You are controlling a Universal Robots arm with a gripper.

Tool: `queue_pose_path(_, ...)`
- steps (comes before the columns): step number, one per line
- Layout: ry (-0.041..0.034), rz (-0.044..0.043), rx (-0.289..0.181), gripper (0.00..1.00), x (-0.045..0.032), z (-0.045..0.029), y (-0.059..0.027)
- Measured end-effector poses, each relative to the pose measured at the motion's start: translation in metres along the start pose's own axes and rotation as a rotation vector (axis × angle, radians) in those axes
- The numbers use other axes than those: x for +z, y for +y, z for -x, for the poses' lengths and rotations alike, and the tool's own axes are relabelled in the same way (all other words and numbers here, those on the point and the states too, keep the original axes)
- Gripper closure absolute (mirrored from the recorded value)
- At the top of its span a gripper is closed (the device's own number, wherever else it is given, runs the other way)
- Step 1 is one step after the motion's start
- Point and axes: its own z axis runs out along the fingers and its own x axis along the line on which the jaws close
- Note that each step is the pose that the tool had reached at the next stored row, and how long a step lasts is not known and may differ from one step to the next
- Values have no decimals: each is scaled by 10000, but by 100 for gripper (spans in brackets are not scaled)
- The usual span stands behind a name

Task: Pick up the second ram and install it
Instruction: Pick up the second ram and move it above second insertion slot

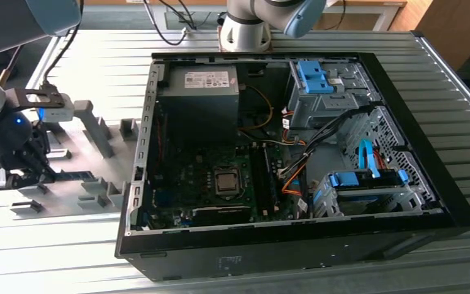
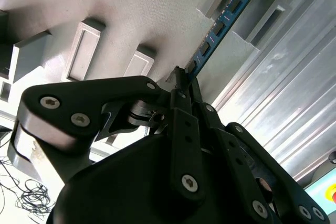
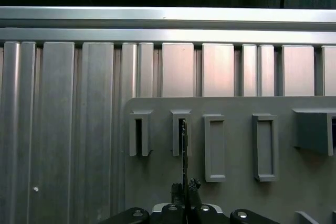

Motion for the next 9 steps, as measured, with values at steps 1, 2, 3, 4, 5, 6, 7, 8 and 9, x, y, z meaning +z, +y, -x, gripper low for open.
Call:
queue_pose_path(1,-1,0,0,86,-1,0,0)
queue_pose_path(2,0,0,0,86,-2,0,0)
queue_pose_path(3,0,0,0,86,-4,0,0)
queue_pose_path(4,0,1,0,86,-6,0,0)
queue_pose_path(5,1,2,0,86,-11,0,0)
queue_pose_path(6,0,0,0,86,-13,0,0)
queue_pose_path(7,-1,-1,0,86,-14,0,0)
queue_pose_path(8,-1,-1,0,86,-17,0,0)
queue_pose_path(9,0,0,0,86,-20,0,0)
